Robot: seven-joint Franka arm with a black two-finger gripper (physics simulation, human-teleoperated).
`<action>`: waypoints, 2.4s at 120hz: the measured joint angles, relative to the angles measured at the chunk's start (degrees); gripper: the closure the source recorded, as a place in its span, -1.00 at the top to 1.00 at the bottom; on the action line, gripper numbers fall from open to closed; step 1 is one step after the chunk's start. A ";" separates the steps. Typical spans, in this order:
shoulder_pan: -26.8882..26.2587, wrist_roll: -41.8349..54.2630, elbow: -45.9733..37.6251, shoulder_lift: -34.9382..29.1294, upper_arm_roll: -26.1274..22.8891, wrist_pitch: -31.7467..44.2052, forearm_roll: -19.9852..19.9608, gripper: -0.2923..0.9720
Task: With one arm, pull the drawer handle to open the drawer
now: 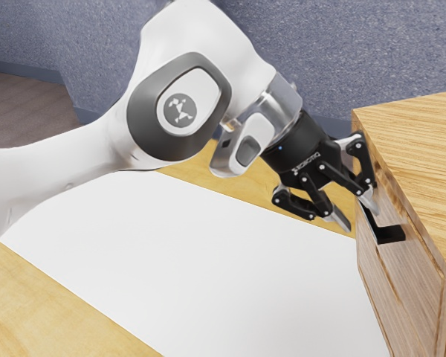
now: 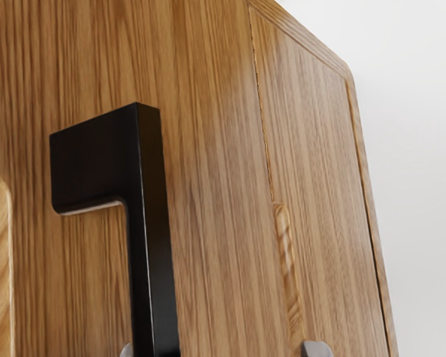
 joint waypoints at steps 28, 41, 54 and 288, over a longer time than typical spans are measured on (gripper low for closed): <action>0.35 0.44 -5.68 -6.47 0.49 0.45 0.59 -0.63; 0.94 0.71 -9.38 -10.12 0.92 0.65 0.58 -0.67; 0.68 1.02 -12.86 -13.06 2.42 0.82 0.52 -0.70; -5.46 2.27 -35.20 -41.35 20.19 -2.95 8.51 -0.33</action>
